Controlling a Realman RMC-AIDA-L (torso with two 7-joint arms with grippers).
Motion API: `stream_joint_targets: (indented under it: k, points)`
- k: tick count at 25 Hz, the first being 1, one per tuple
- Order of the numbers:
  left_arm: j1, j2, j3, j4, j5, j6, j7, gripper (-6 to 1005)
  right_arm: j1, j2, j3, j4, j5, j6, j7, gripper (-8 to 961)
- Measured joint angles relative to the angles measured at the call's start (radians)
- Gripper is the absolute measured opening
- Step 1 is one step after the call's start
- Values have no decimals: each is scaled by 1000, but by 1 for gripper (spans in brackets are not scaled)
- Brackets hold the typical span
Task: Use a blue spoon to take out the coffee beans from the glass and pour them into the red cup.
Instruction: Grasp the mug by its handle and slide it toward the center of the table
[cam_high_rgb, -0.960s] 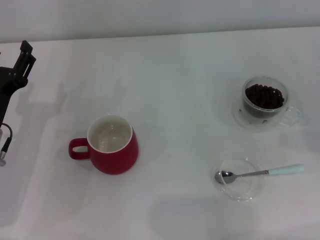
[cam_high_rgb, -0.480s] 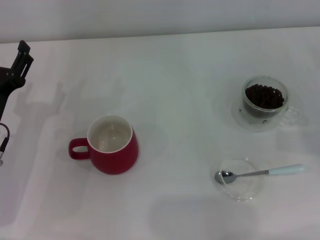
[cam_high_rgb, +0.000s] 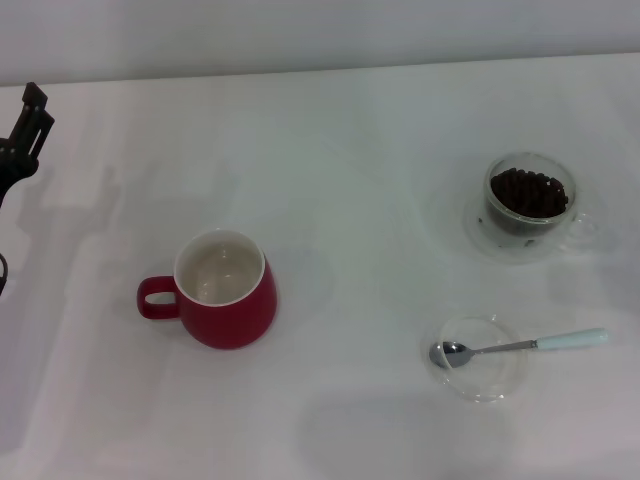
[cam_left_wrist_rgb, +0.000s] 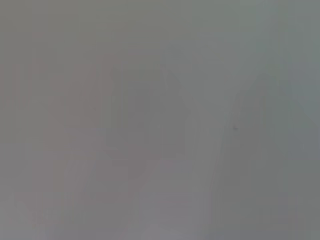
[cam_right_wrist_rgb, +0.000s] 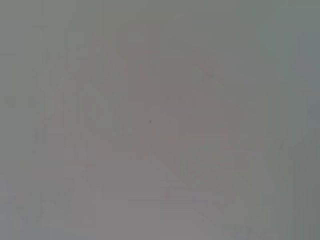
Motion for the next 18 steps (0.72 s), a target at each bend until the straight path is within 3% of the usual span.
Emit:
stream_joint_targets:
  k: [8,18]
  points:
    - [29,0,6,25,4,-22,0,834,-14,0,-67,12,-1,66,80,828]
    - [43,3,3,112,3,-132,0,834,-165,-8,-98,-50,-2,242,637,828]
